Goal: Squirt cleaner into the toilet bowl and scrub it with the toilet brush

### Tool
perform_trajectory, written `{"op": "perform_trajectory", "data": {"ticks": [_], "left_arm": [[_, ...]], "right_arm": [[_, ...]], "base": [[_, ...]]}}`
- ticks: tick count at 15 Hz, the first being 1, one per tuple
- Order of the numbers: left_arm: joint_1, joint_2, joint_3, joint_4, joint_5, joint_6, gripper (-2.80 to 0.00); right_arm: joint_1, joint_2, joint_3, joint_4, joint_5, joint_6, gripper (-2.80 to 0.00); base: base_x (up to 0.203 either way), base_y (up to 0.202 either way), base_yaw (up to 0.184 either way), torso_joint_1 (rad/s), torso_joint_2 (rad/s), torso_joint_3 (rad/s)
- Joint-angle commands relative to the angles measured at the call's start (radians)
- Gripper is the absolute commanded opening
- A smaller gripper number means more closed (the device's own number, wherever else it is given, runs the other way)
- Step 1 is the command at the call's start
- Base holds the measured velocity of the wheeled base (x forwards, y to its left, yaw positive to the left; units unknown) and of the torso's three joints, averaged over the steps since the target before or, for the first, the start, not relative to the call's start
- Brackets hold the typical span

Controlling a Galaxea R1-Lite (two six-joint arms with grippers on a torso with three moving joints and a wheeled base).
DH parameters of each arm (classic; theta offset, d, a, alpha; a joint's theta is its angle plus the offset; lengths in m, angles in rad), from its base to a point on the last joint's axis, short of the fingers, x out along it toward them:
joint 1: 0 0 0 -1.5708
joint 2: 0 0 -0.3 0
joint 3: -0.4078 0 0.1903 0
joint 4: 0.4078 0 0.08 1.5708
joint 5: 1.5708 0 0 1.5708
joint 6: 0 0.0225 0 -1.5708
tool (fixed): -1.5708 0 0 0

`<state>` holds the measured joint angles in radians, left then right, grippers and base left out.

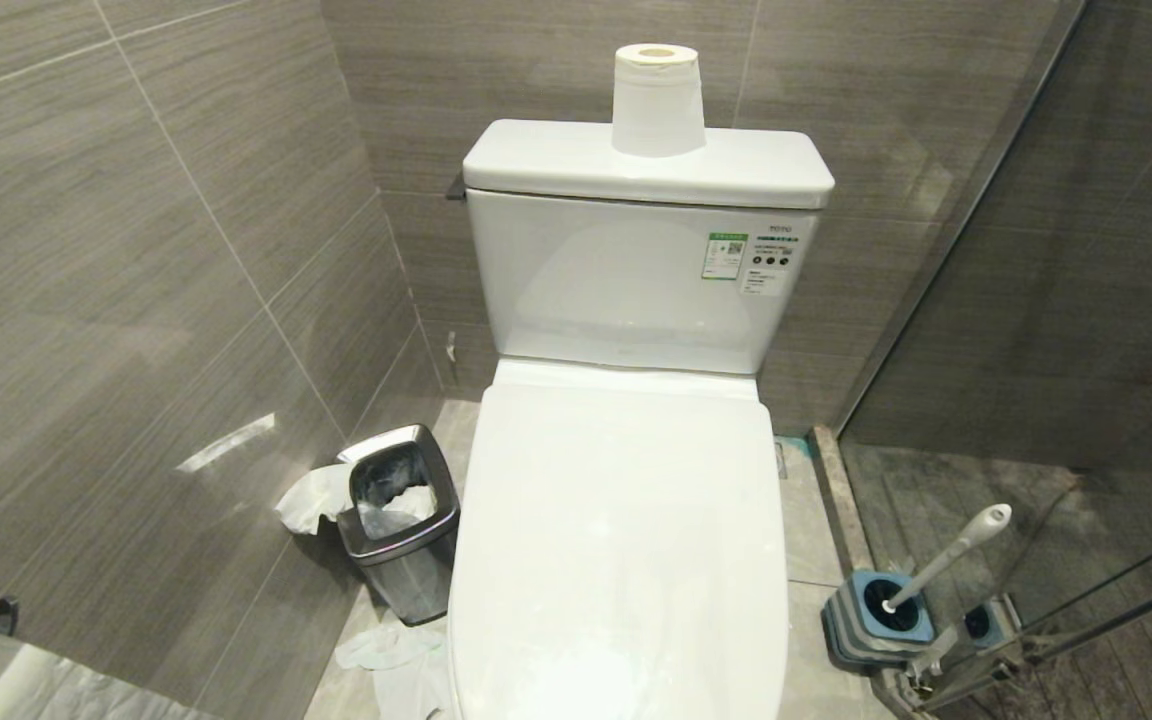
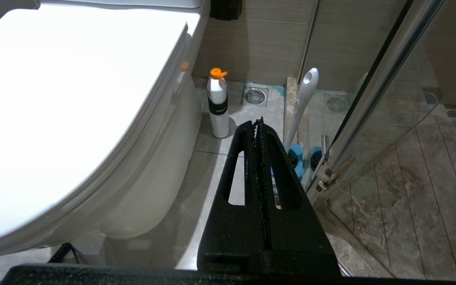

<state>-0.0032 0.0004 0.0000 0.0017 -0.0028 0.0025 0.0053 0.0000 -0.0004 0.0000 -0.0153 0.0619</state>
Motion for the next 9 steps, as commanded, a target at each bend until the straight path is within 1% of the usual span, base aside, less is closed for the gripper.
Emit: {"op": "perform_trajectory", "data": {"ticks": [1,9], "left_arm": [[0.0,0.001,0.002,0.0,0.0,0.0,-2.8],[0.0,0.001,0.002,0.0,0.0,0.004,-2.8]], "right_arm": [[0.001,0.002,-0.001,0.0,0.0,0.001,-2.8],[0.001,0.002,-0.001,0.0,0.0,0.001,-2.8]], "base": [[0.0,0.0,0.0,0.0,0.0,0.0],[0.0,0.0,0.0,0.0,0.0,0.0]]}}
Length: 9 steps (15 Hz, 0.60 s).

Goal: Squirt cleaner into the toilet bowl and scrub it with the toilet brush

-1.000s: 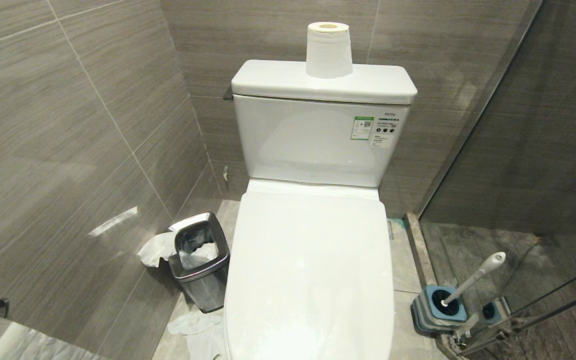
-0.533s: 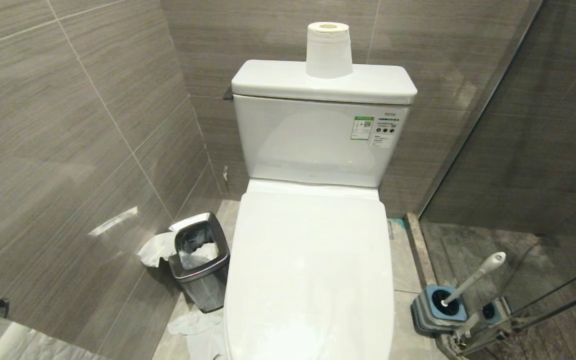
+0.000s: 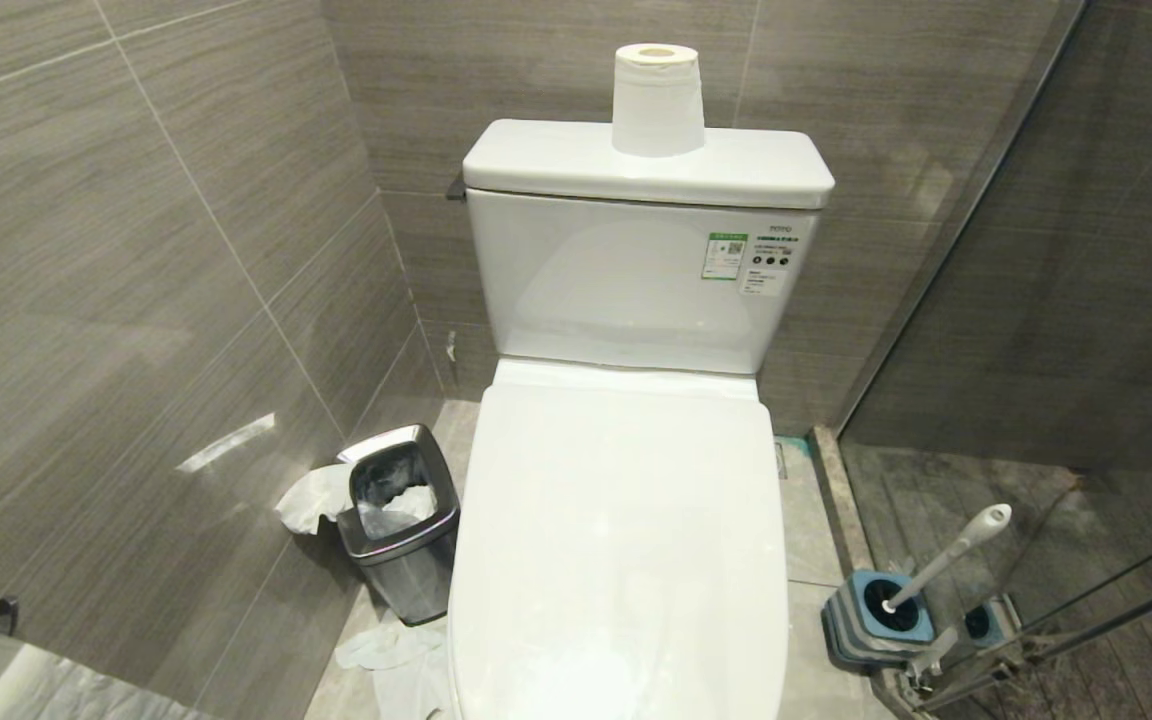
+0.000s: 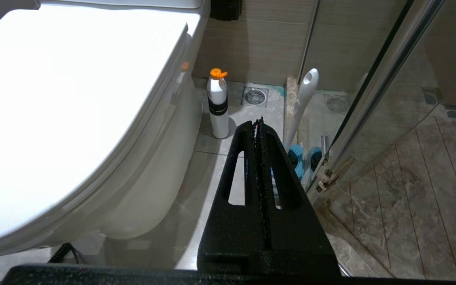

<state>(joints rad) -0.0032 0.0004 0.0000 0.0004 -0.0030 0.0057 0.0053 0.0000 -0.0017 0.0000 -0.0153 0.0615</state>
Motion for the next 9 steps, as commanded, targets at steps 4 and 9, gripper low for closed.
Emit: {"op": "perform_trajectory", "data": {"ticks": [4,9], "left_arm": [[0.0,0.001,0.0,0.003,-0.01,0.041,-2.8],[0.0,0.001,0.0,0.007,-0.031,0.102,-2.8]], "right_arm": [[-0.001,0.0,0.0,0.0,0.01,-0.034,-2.8],[0.0,0.0,0.0,0.002,0.041,-0.112,-2.8]], "base": [[0.0,0.0,0.0,0.0,0.0,0.0],[0.0,0.0,0.0,0.0,0.0,0.0]]}}
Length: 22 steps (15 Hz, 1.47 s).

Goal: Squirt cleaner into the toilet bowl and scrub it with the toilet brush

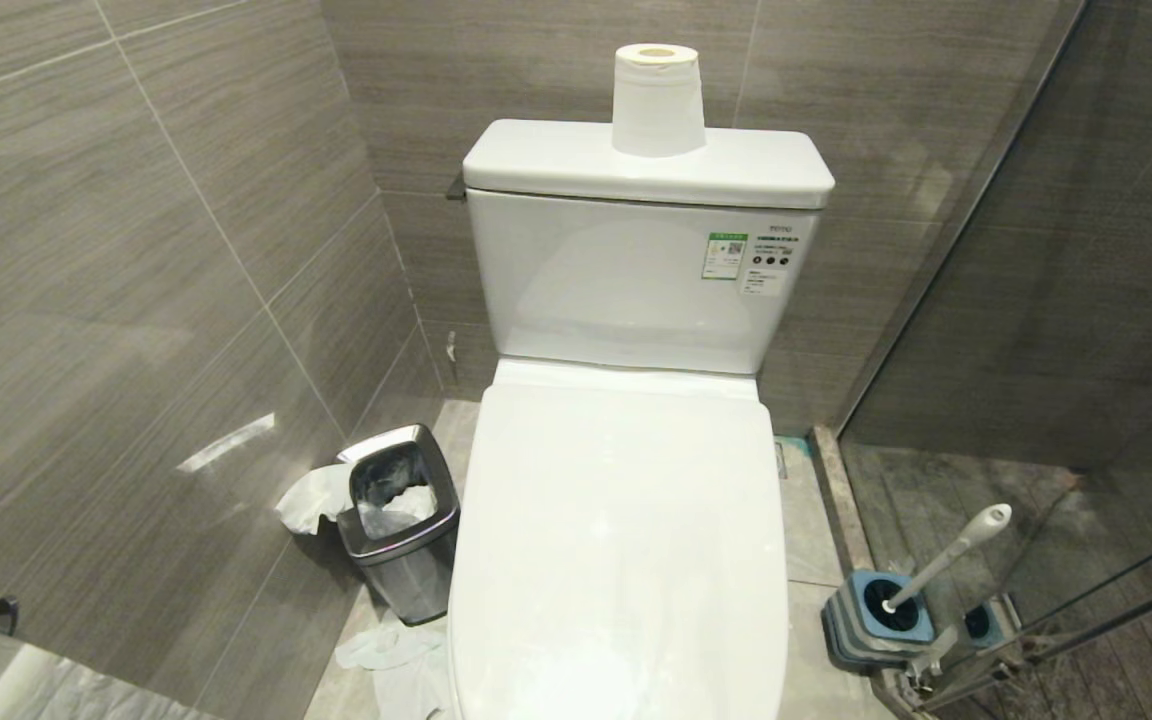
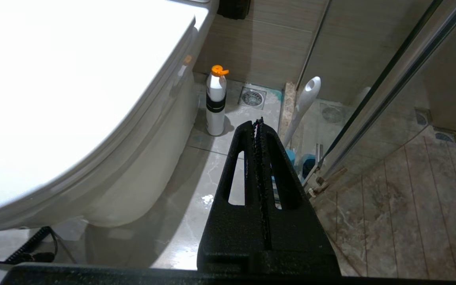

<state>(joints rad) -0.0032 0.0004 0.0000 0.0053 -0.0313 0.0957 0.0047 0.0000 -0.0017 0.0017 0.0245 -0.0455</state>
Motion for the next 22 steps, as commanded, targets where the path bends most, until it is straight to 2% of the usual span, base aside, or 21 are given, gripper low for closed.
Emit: {"op": "perform_trajectory", "data": {"ticks": [1,5,9,22], "left_arm": [[0.0,0.001,0.0,0.002,-0.004,0.019,-2.8],[0.0,0.001,0.002,0.001,-0.004,0.005,-2.8],[0.0,0.001,0.0,-0.003,0.029,-0.086,-2.8],[0.0,0.001,0.001,-0.005,0.03,-0.094,-2.8]], "right_arm": [[0.0,0.0,0.0,0.0,0.002,-0.007,-2.8],[0.001,0.002,0.0,0.001,-0.004,-0.001,-2.8],[0.0,0.002,0.0,-0.002,-0.036,0.085,-2.8],[0.001,0.002,0.0,-0.003,-0.04,0.105,-2.8]], "base": [[0.0,0.0,0.0,0.0,0.0,0.0],[0.0,0.0,0.0,0.0,0.0,0.0],[0.0,0.0,0.0,0.0,0.0,0.0],[0.0,0.0,0.0,0.0,0.0,0.0]]}}
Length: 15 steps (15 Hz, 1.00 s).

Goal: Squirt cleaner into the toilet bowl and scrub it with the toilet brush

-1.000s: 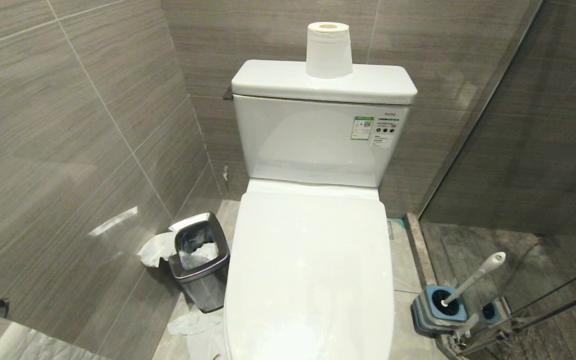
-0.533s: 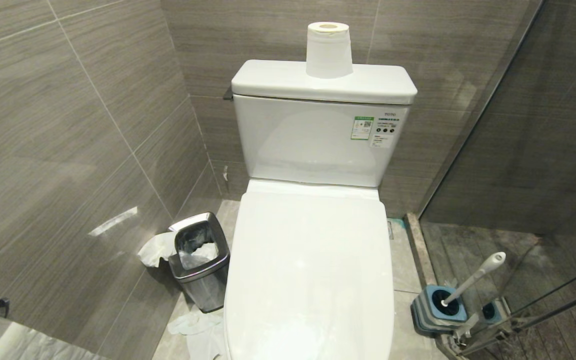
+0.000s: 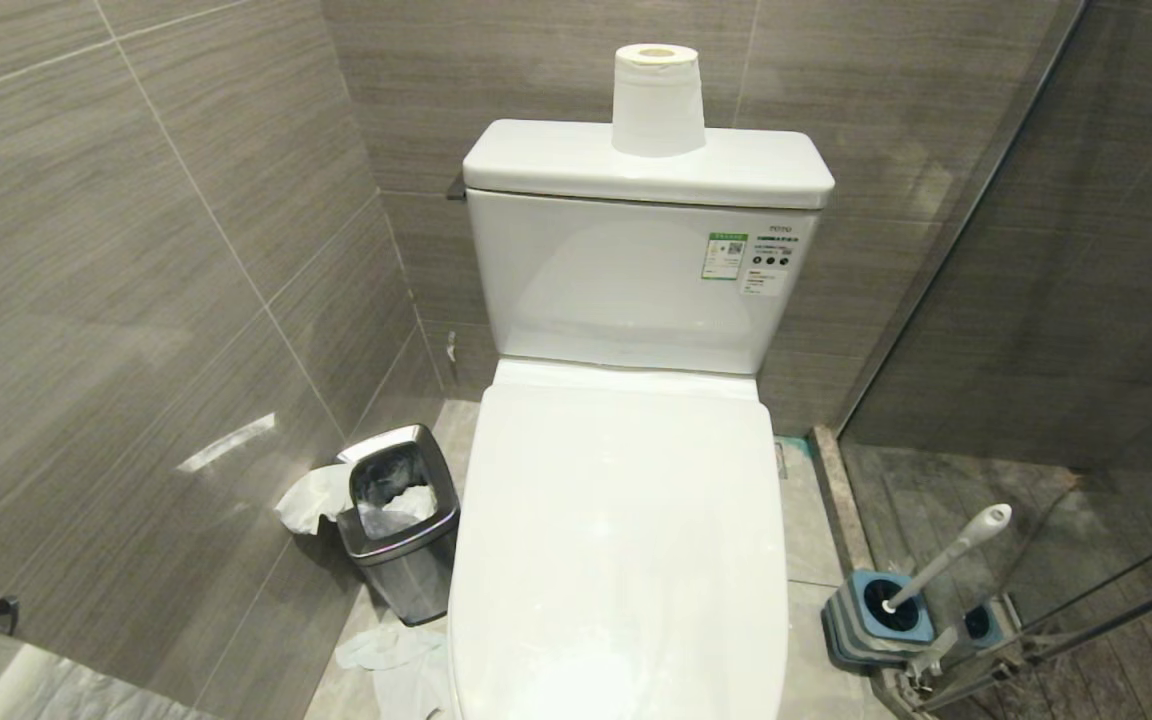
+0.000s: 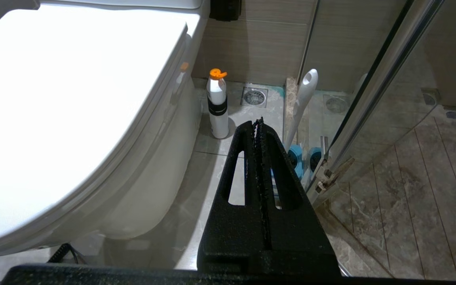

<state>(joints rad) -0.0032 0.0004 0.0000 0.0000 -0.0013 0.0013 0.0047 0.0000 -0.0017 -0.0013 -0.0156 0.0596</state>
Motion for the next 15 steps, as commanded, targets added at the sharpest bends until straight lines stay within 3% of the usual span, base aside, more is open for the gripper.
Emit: {"op": "perform_trajectory", "data": {"ticks": [1,15], "left_arm": [[0.0,0.001,0.002,0.0,0.0,-0.001,-2.8],[0.0,0.001,0.001,0.0,0.0,-0.001,-2.8]], "right_arm": [[0.001,0.002,0.0,0.0,0.0,0.0,-2.8],[0.001,0.002,0.0,0.0,0.0,0.0,-2.8]], "base": [[0.0,0.0,0.0,0.0,0.0,0.0],[0.0,0.0,0.0,0.0,0.0,0.0]]}}
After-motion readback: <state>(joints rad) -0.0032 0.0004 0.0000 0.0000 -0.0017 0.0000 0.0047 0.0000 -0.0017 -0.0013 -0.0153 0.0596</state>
